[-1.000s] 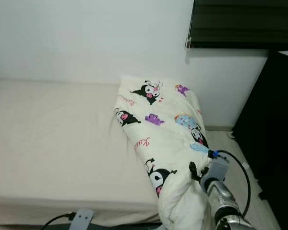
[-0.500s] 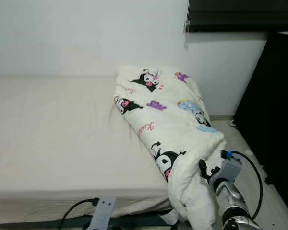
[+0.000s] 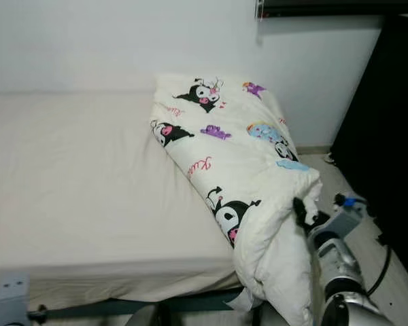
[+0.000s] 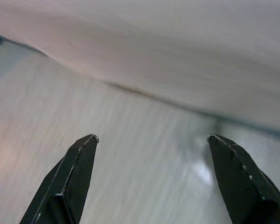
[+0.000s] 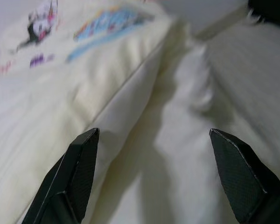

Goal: Clean up the room

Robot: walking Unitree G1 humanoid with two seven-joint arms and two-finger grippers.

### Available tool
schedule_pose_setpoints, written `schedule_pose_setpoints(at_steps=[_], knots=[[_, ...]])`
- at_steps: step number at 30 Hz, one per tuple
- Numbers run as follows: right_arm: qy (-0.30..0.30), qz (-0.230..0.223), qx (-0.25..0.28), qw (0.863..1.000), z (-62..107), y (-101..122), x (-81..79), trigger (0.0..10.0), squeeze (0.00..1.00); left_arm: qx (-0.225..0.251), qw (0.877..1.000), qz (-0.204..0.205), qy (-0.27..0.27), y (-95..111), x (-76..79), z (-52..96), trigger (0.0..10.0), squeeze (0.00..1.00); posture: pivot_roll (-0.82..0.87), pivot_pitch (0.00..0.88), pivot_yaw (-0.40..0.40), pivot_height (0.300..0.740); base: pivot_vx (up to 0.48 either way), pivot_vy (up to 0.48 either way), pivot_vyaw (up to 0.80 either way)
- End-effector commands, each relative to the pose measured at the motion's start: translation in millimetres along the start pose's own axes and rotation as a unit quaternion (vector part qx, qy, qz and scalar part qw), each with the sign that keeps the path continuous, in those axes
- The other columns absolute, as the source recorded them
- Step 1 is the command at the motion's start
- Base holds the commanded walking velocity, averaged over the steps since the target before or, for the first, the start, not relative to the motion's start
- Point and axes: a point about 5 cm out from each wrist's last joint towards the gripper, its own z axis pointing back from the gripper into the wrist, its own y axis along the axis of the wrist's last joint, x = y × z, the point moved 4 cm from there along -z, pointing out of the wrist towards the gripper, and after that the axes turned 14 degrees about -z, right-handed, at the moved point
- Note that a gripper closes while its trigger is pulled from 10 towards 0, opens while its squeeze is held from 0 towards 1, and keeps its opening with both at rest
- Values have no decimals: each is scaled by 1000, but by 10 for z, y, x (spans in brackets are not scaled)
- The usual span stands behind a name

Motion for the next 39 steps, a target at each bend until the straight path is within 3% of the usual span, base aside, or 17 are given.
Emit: schedule_pose_setpoints(at_steps=[1, 4, 10, 12, 19, 22, 24, 27, 31, 32, 33, 34, 39], knots=[[39, -11, 25, 999, -69, 121, -174, 10000, 0, 87, 996, 20, -23, 458, 117, -34, 10000, 0, 118, 90, 11, 529, 0, 0, 0], [83, -20, 36, 996, -136, 223, -366, 10000, 0, 165, 984, 29, -56, 847, 279, 5, 10000, 0, 121, 97, 14, 514, 0, 0, 0], [128, -23, 33, 991, -215, 266, -614, 10000, 0, 218, 974, 54, -43, 1158, 243, 32, 10000, 0, 131, 107, 12, 494, 0, 0, 0], [101, -11, 14, 995, -261, 184, -624, 10000, 0, 241, 968, 65, -35, 1290, 196, 50, 10000, 0, 145, 120, 9, 489, 0, 0, 0], [32, -4, -39, 999, -274, -92, -518, 10000, 0, 282, 956, 62, -45, 1437, 181, 105, 10000, 0, 154, 133, 4, 489, 0, 0, 0], [95, -33, -52, 994, -263, -164, -670, 10000, 0, 296, 952, 57, -49, 1480, 198, 136, 10000, 0, 155, 136, 2, 489, 0, 0, 0], [105, -34, -58, 992, -260, -185, -699, 10000, 0, 298, 952, 56, -49, 1487, 203, 141, 10000, 0, 155, 136, 2, 489, 0, 0, 0], [133, -1, -91, 987, -237, -298, -765, 10000, 0, 305, 949, 57, -56, 1532, 245, 160, 10000, 0, 142, 134, -3, 489, 0, 0, 0], [138, 3, -93, 986, -232, -305, -775, 10000, 0, 306, 948, 57, -59, 1543, 260, 165, 10000, 0, 142, 134, -3, 489, 0, 0, 0], [136, 9, -90, 987, -232, -304, -768, 10000, 0, 303, 949, 55, -69, 1533, 327, 173, 10000, 0, 138, 130, -7, 489, 0, 0, 0], [134, 15, -88, 987, -230, -306, -763, 6627, 0, 301, 949, 52, -78, 1520, 389, 183, 10000, 0, 136, 127, -8, 489, 0, 0, 0], [130, 20, -86, 988, -232, -309, -759, 0, 0, 299, 949, 47, -90, 1502, 465, 201, 10000, 0, 131, 125, -9, 489, 0, 0, 0], [148, 34, -85, 985, -245, -319, -855, 0, 0, 304, 944, 28, -122, 1477, 663, 268, 10000, 0, 126, 118, -17, 489, 0, 0, 0]])
